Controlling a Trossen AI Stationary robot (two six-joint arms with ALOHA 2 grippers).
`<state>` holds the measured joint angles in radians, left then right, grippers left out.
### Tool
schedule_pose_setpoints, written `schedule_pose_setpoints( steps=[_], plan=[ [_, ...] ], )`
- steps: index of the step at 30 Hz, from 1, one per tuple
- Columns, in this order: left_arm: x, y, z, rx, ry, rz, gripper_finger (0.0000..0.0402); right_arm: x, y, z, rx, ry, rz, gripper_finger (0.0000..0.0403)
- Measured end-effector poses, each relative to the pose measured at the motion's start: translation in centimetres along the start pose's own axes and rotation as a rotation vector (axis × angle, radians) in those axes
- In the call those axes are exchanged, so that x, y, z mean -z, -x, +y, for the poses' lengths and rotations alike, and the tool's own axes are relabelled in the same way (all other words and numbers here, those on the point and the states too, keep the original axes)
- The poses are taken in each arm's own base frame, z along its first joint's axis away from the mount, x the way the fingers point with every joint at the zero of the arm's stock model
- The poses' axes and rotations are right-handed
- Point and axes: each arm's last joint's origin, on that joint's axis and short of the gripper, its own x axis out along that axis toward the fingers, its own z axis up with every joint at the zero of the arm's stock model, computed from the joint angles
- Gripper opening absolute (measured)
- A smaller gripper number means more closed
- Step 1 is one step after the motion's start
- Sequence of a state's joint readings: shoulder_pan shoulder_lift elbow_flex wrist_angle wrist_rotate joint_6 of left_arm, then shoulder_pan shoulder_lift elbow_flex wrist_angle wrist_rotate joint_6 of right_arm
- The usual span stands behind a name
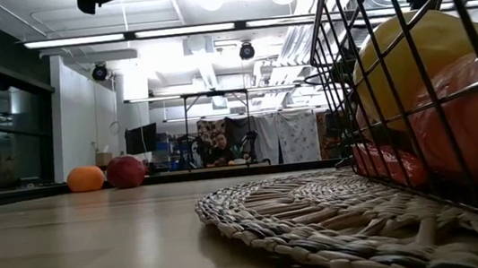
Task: Build produce basket
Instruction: Put the eggplant into the wire basket
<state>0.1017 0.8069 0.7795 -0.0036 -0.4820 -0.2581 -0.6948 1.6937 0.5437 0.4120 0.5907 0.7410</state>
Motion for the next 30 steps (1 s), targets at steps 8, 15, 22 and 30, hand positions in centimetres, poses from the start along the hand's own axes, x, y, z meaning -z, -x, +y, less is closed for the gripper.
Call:
schedule_pose_setpoints(
  steps=[8,15,22,30],
  plan=[
    [0.0,0.1,0.0,0.024,-0.028,0.009,0.0365,0.4,-0.3,-0.2,-0.019,0.013,0.059,0.0],
    [0.0,0.1,0.0,0.018,-0.035,0.007,0.0365,1.5,0.1,0.3,-0.114,0.027,0.178,0.0],
    [0.0,0.1,0.1,0.008,-0.064,0.004,0.0365,3.7,2.2,2.1,-0.189,0.056,0.254,0.0],
    [-0.3,0.3,0.2,-0.005,-0.089,-0.016,0.0365,2.6,6.3,3.6,-0.255,0.047,0.172,0.0]
  ],
)
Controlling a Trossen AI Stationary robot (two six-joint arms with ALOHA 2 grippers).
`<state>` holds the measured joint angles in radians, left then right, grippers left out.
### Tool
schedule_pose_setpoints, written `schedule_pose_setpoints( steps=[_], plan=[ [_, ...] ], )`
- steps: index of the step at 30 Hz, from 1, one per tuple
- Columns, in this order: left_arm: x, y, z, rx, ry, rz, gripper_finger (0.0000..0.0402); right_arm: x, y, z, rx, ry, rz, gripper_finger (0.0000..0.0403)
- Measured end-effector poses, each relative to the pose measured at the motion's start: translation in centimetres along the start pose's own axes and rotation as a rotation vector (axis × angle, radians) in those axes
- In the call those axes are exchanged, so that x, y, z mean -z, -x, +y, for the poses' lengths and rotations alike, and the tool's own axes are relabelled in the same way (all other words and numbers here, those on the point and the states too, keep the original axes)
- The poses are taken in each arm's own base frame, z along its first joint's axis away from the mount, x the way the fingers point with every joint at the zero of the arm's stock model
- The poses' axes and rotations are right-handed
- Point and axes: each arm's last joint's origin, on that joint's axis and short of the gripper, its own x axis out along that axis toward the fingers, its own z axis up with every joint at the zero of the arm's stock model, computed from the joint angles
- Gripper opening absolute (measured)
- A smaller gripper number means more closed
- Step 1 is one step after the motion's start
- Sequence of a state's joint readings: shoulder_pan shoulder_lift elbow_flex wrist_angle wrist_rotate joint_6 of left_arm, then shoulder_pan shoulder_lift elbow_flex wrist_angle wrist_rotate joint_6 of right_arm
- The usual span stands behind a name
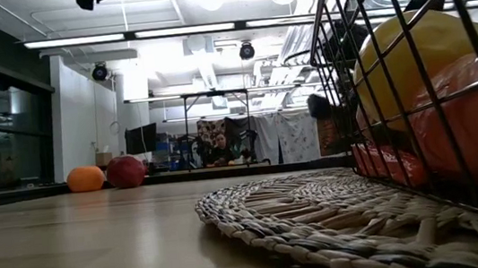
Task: Build produce basket
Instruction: Put the eggplant into the wire basket
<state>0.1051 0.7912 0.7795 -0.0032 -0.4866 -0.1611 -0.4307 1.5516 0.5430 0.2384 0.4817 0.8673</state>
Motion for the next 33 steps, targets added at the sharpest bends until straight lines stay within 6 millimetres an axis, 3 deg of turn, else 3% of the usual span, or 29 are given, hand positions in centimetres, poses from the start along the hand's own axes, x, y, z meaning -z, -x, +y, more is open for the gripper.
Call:
schedule_pose_setpoints(
  steps=[5,12,19,33],
  plan=[
    [0.0,0.0,0.0,-0.012,-0.008,-0.002,0.0365,-1.6,0.6,-1.5,0.186,-0.084,-0.163,0.0],
    [0.0,0.0,0.1,-0.041,-0.007,-0.008,0.0365,-2.4,-1.7,-3.7,0.286,-0.182,-0.184,0.0],
    [-0.1,0.0,0.2,-0.082,-0.007,-0.014,0.0365,-2.6,-3.8,-4.1,0.233,-0.245,-0.196,0.0],
    [-0.1,0.0,0.3,-0.106,-0.033,-0.016,0.0365,-2.6,-4.1,-3.1,0.056,-0.2,-0.116,0.0]
  ],
)
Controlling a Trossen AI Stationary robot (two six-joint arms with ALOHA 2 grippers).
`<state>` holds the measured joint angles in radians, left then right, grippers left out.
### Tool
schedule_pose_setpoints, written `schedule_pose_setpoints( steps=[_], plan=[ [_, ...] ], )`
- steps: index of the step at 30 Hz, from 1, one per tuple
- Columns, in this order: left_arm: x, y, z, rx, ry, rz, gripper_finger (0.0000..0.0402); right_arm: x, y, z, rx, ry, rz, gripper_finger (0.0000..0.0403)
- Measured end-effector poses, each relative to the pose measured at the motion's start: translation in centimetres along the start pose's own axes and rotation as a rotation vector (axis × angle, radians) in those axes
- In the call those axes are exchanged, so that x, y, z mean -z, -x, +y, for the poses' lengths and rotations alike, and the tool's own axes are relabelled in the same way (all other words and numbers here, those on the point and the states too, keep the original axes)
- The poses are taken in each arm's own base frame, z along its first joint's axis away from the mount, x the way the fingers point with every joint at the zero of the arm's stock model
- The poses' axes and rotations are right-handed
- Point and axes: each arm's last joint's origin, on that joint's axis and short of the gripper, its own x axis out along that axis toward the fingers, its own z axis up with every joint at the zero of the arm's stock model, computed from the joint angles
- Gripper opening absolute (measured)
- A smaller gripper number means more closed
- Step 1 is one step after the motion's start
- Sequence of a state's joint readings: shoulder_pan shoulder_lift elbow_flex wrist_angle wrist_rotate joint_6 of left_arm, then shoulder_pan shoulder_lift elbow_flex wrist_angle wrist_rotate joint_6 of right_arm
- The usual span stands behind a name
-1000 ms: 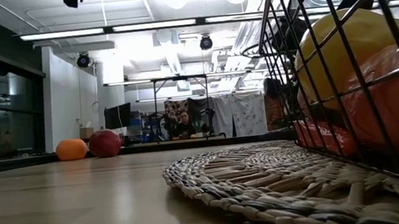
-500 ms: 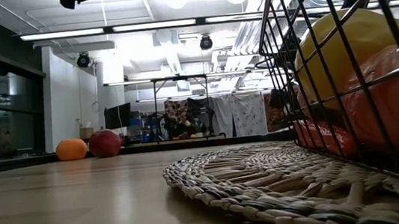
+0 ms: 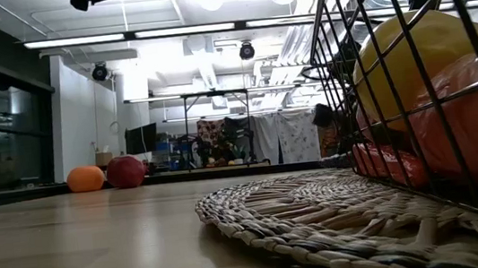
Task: Build produce basket
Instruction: Put the eggplant into the wire basket
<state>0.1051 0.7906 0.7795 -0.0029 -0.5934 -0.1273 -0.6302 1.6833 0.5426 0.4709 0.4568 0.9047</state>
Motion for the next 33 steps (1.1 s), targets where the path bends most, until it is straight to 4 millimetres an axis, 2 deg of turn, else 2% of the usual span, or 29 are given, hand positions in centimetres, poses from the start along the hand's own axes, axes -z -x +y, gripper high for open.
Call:
schedule_pose_setpoints(
  steps=[7,12,17,26,33],
  plan=[
    [0.0,0.0,0.0,0.0,0.0,0.0,0.0365,0.3,0.3,0.6,-0.033,0.012,-0.014,0.0],
    [0.0,0.0,0.0,0.001,0.001,0.0,0.0365,-0.2,0.7,1.8,-0.098,0.024,-0.109,0.0],
    [0.0,0.0,0.0,0.002,0.0,0.0,0.0365,-0.5,0.0,1.9,0.007,0.04,-0.097,0.0],
    [0.0,0.0,0.0,0.002,0.0,0.001,0.0365,0.4,-2.7,3.0,0.044,0.101,0.051,0.0],
    [0.0,0.0,0.0,0.002,0.0,0.001,0.0365,1.8,-1.9,4.2,0.011,0.153,0.124,0.0]
  ],
)
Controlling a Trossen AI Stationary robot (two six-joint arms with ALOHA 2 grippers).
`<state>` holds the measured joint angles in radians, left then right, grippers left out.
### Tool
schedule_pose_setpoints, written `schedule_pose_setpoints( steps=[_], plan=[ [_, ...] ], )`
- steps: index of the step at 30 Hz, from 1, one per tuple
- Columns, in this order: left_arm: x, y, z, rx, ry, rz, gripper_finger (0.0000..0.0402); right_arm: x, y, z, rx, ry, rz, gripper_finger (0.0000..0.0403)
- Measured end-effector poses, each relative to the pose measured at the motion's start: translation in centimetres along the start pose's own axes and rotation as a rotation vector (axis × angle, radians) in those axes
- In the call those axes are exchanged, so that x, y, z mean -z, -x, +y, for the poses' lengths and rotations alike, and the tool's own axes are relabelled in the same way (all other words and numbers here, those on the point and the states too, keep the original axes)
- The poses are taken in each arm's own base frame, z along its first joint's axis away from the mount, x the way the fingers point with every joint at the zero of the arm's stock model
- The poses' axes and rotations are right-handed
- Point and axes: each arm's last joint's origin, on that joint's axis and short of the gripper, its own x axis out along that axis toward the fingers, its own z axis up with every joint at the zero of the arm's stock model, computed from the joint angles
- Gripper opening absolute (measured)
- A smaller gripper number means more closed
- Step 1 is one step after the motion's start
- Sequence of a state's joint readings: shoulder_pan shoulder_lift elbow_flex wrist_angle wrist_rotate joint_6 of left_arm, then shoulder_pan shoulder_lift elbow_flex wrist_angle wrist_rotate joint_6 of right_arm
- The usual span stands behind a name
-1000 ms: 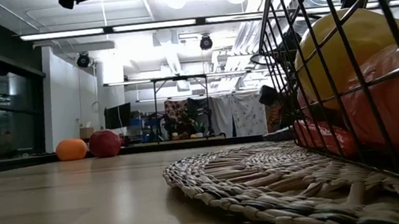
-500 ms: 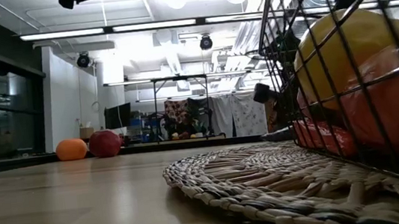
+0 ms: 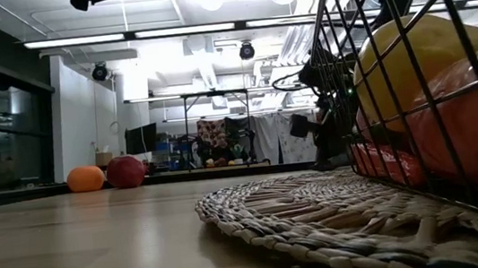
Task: Build produce basket
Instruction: Put the eggplant into the wire basket
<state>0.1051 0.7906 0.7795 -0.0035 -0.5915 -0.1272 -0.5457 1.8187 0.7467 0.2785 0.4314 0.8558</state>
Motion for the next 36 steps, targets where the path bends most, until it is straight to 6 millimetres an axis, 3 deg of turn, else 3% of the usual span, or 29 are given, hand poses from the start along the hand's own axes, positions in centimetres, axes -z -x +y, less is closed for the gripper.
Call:
schedule_pose_setpoints(
  steps=[13,20,24,29,33,36],
  plan=[
    [0.0,0.0,0.0,0.0,0.0,0.0,0.0365,7.0,4.7,5.0,-0.21,-0.008,0.138,0.0],
    [0.0,0.0,0.0,0.0,0.0,0.0,0.0365,9.9,7.2,6.4,-0.292,0.005,0.194,0.0],
    [0.0,0.0,0.0,0.0,0.0,0.0,0.0365,8.7,7.9,6.6,-0.3,0.003,0.185,0.0],
    [0.0,0.0,0.0,0.0,0.0,0.0,0.0365,4.3,10.2,8.4,-0.343,0.052,0.133,0.0],
    [0.0,0.0,0.0,0.0,0.0,0.0,0.0365,1.9,12.1,8.9,-0.302,0.089,0.196,0.0],
    [0.0,0.0,0.0,0.0,-0.001,0.0,0.0365,1.1,13.0,9.0,-0.239,0.129,0.275,0.0]
  ],
)
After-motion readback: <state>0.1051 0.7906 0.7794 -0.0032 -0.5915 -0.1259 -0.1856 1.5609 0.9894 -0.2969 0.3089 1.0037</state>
